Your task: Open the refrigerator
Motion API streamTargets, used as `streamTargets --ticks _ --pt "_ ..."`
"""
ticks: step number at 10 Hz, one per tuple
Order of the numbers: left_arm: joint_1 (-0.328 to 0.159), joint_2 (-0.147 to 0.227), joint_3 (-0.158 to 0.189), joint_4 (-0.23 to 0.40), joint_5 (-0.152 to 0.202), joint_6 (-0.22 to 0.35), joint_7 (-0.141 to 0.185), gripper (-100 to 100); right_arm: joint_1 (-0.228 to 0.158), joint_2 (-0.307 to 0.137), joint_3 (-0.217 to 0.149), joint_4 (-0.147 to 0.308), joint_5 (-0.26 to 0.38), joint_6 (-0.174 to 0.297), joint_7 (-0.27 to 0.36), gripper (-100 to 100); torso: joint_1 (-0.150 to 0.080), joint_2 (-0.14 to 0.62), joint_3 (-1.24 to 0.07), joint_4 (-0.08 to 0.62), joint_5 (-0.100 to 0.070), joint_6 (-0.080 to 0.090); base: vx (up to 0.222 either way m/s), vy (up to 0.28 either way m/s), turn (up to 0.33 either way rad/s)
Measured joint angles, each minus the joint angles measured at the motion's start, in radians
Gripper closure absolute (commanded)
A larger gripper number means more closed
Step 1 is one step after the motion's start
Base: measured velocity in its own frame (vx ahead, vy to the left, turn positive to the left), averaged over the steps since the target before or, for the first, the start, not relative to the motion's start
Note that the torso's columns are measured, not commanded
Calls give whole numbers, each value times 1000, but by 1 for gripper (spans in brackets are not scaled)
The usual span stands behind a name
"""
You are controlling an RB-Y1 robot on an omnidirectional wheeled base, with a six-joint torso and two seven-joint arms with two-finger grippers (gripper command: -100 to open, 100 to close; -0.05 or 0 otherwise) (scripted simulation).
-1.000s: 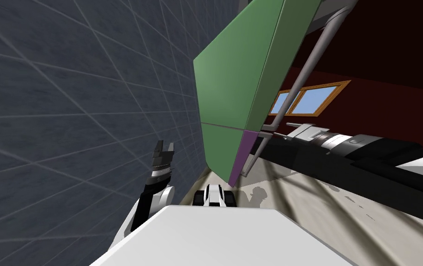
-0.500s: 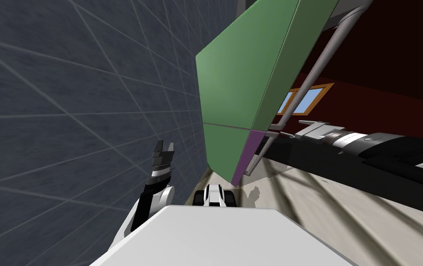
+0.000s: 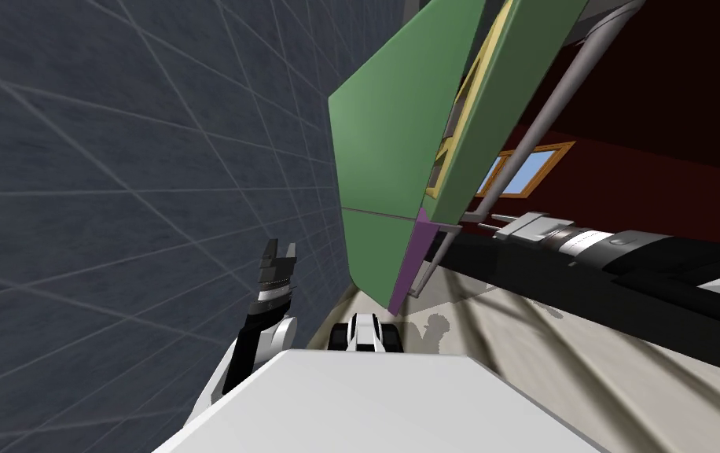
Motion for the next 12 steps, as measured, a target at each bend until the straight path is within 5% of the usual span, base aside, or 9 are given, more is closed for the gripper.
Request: streamTargets --ticks 3,12 --pt "0 0 0 0 0 0 0 0 -13 -1 5 -31 -8 -10 1 100 16 -8 -6 -4 5 -4 -63 -300 64" --pt "0 0 0 0 0 0 0 0 -71 4 25 -120 -34 -81 21 100 17 -2 -1 0 4 0 -67 -308 80"
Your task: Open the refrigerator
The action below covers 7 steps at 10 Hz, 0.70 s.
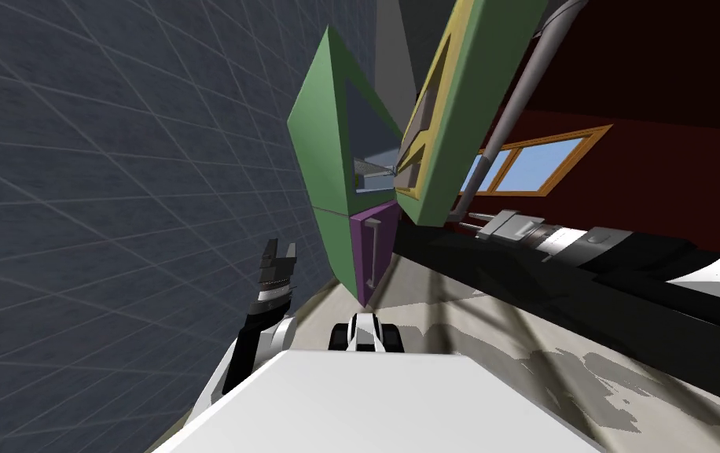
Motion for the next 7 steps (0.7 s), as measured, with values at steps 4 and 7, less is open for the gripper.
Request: streamTargets --ticks 4,7 --pt "0 0 0 0 0 0 0 0 6 5 14 -30 -11 -31 5 100 -5 0 0 1 -1 -1 -3 -278 87" --pt "0 0 0 0 0 0 0 0 -7 6 22 -69 -22 -35 13 100 1 -7 -5 -3 0 -5 32 -302 100"
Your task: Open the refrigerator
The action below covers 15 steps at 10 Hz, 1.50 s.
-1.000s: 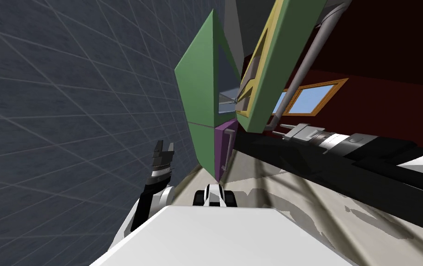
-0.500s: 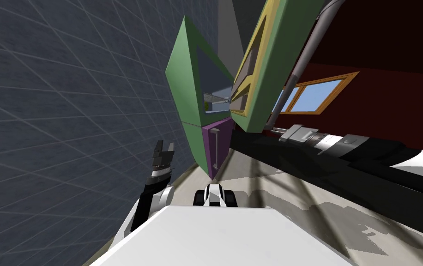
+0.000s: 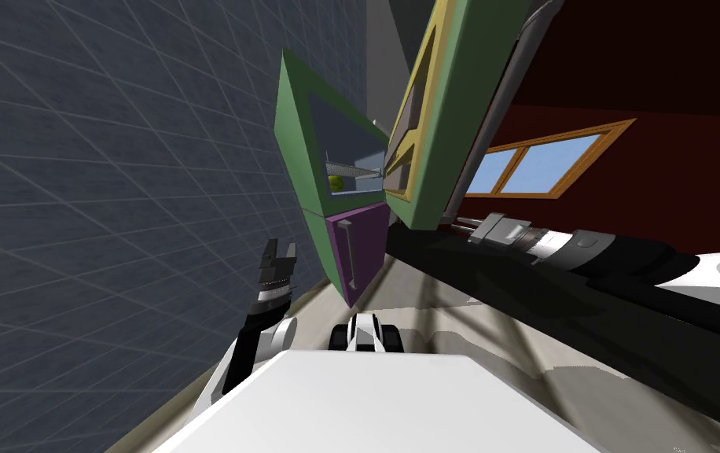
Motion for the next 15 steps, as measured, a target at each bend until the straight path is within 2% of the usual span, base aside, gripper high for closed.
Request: streamTargets --ticks 3,7,8,10,11,12,15 --pt "0 0 0 0 0 0 0 0 -4 2 -10 -38 -14 -11 1 100 1 2 2 0 -1 2 -1 -314 101" --pt "0 0 0 0 0 0 0 0 -26 -4 4 -77 -32 -21 12 100 2 7 5 4 1 3 -11 -310 110" --pt "0 0 0 0 0 0 0 0 -33 -7 10 -90 -38 -24 16 100 -4 11 6 5 0 3 17 -295 107" --pt "0 0 0 0 0 0 0 0 -27 -5 3 -101 -41 -34 15 100 7 13 9 5 0 6 24 -145 29" --pt "0 0 0 0 0 0 0 0 -18 -3 10 -112 -41 -38 15 100 3 12 8 6 2 3 58 -314 170" --pt "0 0 0 0 0 0 0 0 -27 -6 25 -120 -46 -48 21 100 -3 9 5 6 1 1 67 -249 94" --pt "0 0 0 0 0 0 0 0 -31 -1 18 -152 -60 -64 24 100 2 8 3 6 3 1 78 -292 115"
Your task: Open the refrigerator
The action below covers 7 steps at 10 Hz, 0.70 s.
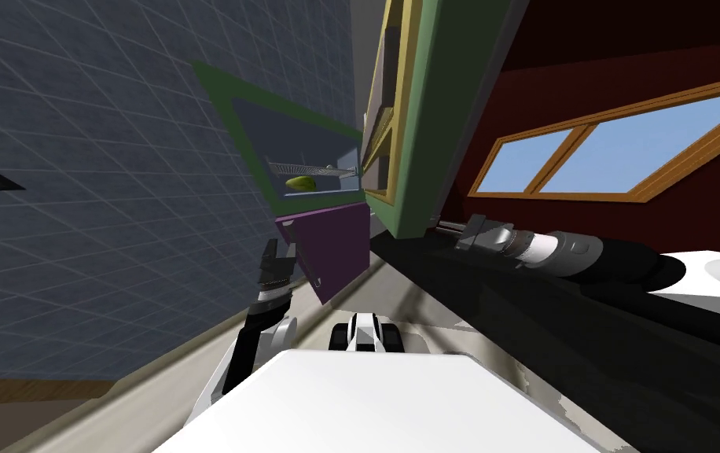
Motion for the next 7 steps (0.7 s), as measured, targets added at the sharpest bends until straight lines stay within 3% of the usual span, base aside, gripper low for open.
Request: streamTargets --ticks 3,4,7 --pt "0 0 0 0 0 0 0 0 -25 -3 10 -25 -15 -4 11 100 -2 -2 0 -3 -3 1 76 -321 147" --pt "0 0 0 0 0 0 0 0 -32 -3 3 -31 -25 -18 13 -100 -3 -2 0 -3 -4 1 23 -191 -18" --pt "0 -1 -1 0 0 0 0 0 -29 -60 -71 -13 -57 -21 -49 -100 0 7 9 -4 -6 6 5 33 -128"
